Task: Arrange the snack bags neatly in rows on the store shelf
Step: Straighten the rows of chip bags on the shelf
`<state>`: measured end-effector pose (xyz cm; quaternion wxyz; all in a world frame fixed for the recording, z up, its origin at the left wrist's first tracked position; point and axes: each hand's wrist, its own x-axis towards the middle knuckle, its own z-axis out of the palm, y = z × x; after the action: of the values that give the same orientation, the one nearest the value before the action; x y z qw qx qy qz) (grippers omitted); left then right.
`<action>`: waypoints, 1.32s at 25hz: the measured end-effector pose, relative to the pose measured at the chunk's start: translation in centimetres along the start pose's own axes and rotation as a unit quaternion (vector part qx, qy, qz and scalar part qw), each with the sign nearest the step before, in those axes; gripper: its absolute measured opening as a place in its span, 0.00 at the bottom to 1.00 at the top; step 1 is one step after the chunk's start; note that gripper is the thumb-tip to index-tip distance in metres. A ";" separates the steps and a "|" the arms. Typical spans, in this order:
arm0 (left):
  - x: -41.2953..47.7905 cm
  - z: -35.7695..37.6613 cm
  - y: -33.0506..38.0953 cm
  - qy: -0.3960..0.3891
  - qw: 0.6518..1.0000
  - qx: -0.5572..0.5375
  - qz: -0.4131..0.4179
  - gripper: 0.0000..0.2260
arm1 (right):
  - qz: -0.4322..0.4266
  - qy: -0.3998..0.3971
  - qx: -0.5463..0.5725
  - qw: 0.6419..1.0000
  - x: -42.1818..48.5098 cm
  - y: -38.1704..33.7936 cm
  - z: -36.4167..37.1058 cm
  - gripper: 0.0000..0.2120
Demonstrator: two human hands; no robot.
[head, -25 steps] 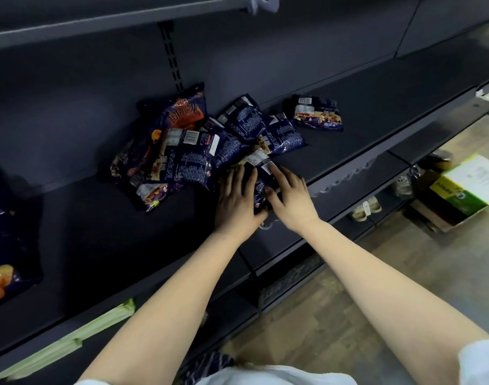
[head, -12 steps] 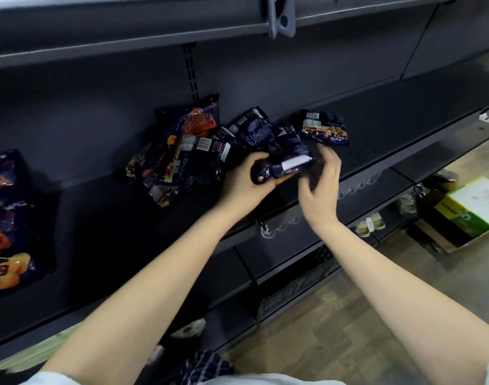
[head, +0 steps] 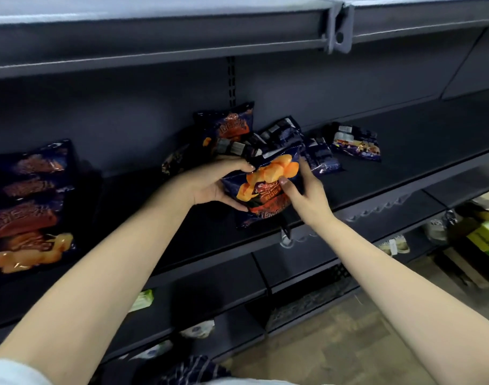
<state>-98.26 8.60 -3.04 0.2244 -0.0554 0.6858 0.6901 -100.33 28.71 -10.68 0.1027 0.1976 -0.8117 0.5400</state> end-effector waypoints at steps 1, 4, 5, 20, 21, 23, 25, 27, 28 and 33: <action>-0.5 -0.7 -0.3 0.008 1.000 0.000 -0.003 0.19 | -0.003 -0.021 0.011 1.000 0.2 -0.5 0.9 0.31; -2.5 -3.3 -1.2 0.046 0.999 0.020 -0.003 0.19 | -0.044 -0.035 0.036 0.998 0.9 -1.9 3.9 0.20; -3.1 -4.2 -1.4 0.060 0.998 0.037 0.001 0.17 | -0.057 -0.033 0.038 0.997 1.1 -2.5 4.7 0.17; -13.4 -13.0 -6.8 0.264 0.953 0.143 0.049 0.11 | -0.281 -0.154 -0.034 0.947 4.6 -10.7 19.7 0.23; -14.2 -13.7 -7.5 0.292 0.948 0.120 0.050 0.10 | -0.295 -0.142 -0.044 0.944 4.5 -11.4 20.9 0.22; -16.0 -15.4 -8.6 0.353 0.930 0.084 0.063 0.10 | -0.320 -0.105 -0.035 0.941 4.4 -12.8 23.3 0.18; -18.1 -17.3 -9.0 0.412 0.905 0.043 0.096 0.11 | -0.326 -0.075 0.008 0.942 4.1 -14.4 25.6 0.15; -19.8 -18.5 -8.8 0.461 0.879 -0.004 0.124 0.09 | -0.303 -0.054 0.041 0.950 3.8 -15.5 27.2 0.16; -20.7 -19.1 -8.8 0.493 0.860 -0.026 0.131 0.09 | -0.273 -0.054 0.069 0.958 3.6 -16.1 28.2 0.18; -23.5 -21.2 -9.9 0.599 0.749 -0.204 0.196 0.19 | 0.066 -0.168 0.342 0.922 1.2 -19.1 32.0 0.12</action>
<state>-78.38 -17.91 -4.22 -0.3891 -0.3662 0.5185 0.6676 -91.66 -7.41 -6.89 -0.1445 0.2541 -0.5945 0.7491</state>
